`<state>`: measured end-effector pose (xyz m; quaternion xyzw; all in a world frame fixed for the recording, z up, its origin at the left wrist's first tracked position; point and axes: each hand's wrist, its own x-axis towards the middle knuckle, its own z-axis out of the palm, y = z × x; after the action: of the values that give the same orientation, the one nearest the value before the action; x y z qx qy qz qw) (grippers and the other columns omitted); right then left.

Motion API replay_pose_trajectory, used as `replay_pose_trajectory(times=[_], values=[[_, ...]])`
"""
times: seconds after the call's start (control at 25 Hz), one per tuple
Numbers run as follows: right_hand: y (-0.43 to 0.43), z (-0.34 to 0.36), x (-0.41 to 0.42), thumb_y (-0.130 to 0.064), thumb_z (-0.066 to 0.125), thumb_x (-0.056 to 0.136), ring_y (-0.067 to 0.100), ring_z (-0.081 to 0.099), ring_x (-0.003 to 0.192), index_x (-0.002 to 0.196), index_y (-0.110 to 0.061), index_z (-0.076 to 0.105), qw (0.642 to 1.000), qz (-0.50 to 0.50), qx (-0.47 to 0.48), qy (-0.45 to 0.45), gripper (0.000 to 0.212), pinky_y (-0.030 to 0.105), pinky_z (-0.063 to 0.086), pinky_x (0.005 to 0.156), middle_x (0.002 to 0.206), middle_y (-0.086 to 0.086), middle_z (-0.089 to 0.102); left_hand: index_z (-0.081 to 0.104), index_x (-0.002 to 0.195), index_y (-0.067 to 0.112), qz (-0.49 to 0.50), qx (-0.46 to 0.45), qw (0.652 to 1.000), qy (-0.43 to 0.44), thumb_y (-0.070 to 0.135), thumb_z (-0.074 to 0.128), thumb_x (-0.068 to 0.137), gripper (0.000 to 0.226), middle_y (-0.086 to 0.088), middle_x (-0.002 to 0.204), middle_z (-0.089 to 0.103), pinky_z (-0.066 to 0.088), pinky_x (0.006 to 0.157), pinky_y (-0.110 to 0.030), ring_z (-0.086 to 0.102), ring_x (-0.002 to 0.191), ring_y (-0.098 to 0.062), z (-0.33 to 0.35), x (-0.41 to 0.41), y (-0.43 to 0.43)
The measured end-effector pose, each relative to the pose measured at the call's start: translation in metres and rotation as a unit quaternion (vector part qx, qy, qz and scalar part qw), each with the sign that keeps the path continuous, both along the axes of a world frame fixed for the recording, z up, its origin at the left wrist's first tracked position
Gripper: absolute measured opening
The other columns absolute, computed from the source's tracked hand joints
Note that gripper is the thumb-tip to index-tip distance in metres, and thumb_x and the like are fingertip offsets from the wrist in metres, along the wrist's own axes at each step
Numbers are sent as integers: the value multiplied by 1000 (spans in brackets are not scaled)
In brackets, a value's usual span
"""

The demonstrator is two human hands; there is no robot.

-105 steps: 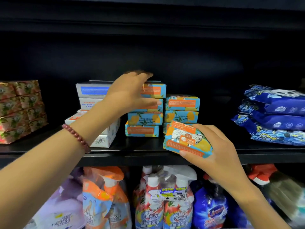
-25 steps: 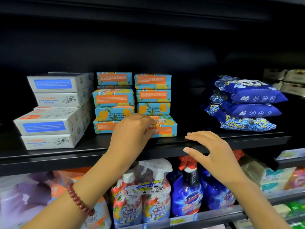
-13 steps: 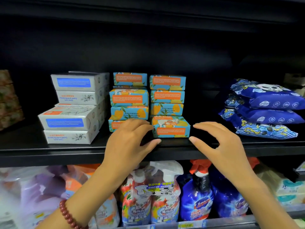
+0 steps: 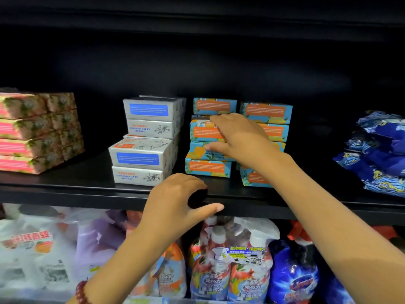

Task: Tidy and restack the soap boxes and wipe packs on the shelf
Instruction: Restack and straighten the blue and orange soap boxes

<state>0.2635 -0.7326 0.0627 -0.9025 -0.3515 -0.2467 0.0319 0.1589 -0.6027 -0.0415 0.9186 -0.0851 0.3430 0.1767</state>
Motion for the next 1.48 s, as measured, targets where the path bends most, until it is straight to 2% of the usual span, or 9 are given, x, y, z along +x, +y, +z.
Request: replay_pose_trajectory(times=[0.24, 0.44, 0.6, 0.76, 0.84, 1.04, 1.16, 1.28, 1.48], values=[[-2, -7, 0, -42, 70, 78, 14, 37, 119, 127, -21, 46, 993, 63, 93, -26, 58, 28, 35, 88, 127, -3, 49, 75, 85, 17, 5, 17, 999, -27, 61, 65, 67, 48, 7, 84, 72, 52, 65, -23, 67, 81, -13, -2, 0, 0], [4, 5, 0, -50, 67, 77, 18, 47, 108, 117, -26, 43, 996, 33, 63, 50, 52, 32, 42, 82, 116, -3, 52, 75, 83, 17, 2, 15, 999, -36, 62, 65, 66, 49, 7, 83, 72, 54, 63, -25, 67, 81, -13, -3, 2, 0], [11, 10, -2, -49, 73, 70, 20, 35, 120, 130, -20, 40, 997, 21, 53, 52, 74, 33, 37, 92, 125, 1, 45, 75, 84, 17, -3, 15, 1000, -22, 62, 65, 67, 48, 7, 83, 71, 55, 64, -27, 67, 82, -14, -3, 1, 2], [0, 3, -19, -48, 77, 64, 16, 32, 114, 133, -11, 43, 992, 67, 104, -32, 85, 28, 36, 91, 122, 3, 43, 74, 90, 16, -14, 13, 1000, -6, 60, 70, 70, 49, 5, 89, 71, 52, 71, -28, 65, 89, -15, -2, 2, 3], [-19, -2, -27, -47, 80, 62, 15, 35, 113, 131, -10, 46, 984, 69, 159, -46, 86, 24, 33, 90, 121, 3, 45, 72, 98, 16, -27, -13, 1000, -8, 59, 71, 70, 51, 5, 96, 70, 45, 78, -22, 63, 94, -15, 2, 1, 4], [-80, -20, -40, -46, 82, 55, 17, 45, 106, 122, -12, 54, 972, 18, 227, -60, 79, 25, 34, 85, 112, 1, 48, 66, 110, 8, -32, 8, 991, -129, 37, 72, 74, 47, -7, 108, 68, 38, 87, -25, 62, 102, -27, 40, 21, -2], [-106, -33, -45, -44, 83, 54, 17, 45, 103, 121, -13, 55, 969, -5, 243, -52, 78, 26, 36, 82, 107, -4, 45, 58, 125, 16, -24, 44, 998, -30, 43, 74, 76, 58, -1, 123, 61, 40, 94, -29, 53, 116, -21, 67, 53, -3], [-123, -42, -49, -42, 84, 52, 17, 46, 100, 120, -12, 57, 966, -13, 251, -54, 79, 30, 40, 79, 106, -4, 45, 53, 131, 22, -12, 74, 995, 69, 50, 76, 70, 71, 2, 130, 56, 39, 95, -27, 49, 120, -17, 81, 80, -4], [-131, -47, -48, -40, 84, 52, 17, 47, 99, 118, -13, 57, 967, -15, 250, -52, 76, 32, 42, 78, 106, -4, 47, 54, 130, 18, 22, 96, 990, 102, 57, 79, 61, 83, 0, 130, 56, 40, 95, -26, 50, 119, -17, 85, 96, -3]])
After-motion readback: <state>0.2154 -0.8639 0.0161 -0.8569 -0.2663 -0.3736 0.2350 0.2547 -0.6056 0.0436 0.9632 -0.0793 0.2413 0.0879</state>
